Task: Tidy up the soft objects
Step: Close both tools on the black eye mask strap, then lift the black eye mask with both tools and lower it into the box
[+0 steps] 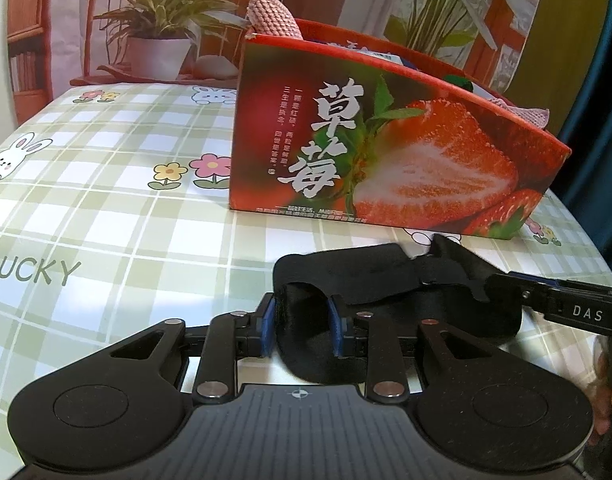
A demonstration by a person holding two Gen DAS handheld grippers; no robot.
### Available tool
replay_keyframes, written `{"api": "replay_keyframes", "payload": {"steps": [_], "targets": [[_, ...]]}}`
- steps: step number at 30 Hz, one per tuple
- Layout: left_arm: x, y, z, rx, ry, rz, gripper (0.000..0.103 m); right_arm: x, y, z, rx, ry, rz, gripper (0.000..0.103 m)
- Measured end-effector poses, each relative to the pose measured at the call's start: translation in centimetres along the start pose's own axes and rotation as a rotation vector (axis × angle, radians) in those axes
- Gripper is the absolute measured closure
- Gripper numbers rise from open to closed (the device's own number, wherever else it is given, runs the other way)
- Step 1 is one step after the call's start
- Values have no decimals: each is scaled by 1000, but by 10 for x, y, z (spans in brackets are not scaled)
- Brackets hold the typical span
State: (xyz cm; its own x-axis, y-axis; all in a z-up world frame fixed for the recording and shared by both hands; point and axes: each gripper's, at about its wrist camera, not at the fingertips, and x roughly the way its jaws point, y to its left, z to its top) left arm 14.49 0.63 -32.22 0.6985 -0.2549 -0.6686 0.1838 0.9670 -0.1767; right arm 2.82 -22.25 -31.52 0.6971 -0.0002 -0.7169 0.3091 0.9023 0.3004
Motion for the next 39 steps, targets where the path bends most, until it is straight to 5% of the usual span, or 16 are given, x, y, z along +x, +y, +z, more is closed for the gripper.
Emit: {"api": "replay_keyframes", "payload": {"steps": [4,6,17,25,31,39], "targets": [[-2,3,1,-19,-13,5,87,-5,1,1,-11,10,2,93],[-7,4,2,-19,-43,18,90,-13,2,2,-25,-17,-7,96],[-62,-1,22,-23,-269,-8,93,-68,24,27,-161,-197,32,98],[-104,-13,74,-6,-438,-32,93,-107,35,72,-232,-347,43,98],[-90,-30,129,45,-439,-30,93,-95,38,120,-285,-394,2,98],[-24,-47,172,92,-266,-16,93,-45,25,158,-271,-324,-72,98]]}}
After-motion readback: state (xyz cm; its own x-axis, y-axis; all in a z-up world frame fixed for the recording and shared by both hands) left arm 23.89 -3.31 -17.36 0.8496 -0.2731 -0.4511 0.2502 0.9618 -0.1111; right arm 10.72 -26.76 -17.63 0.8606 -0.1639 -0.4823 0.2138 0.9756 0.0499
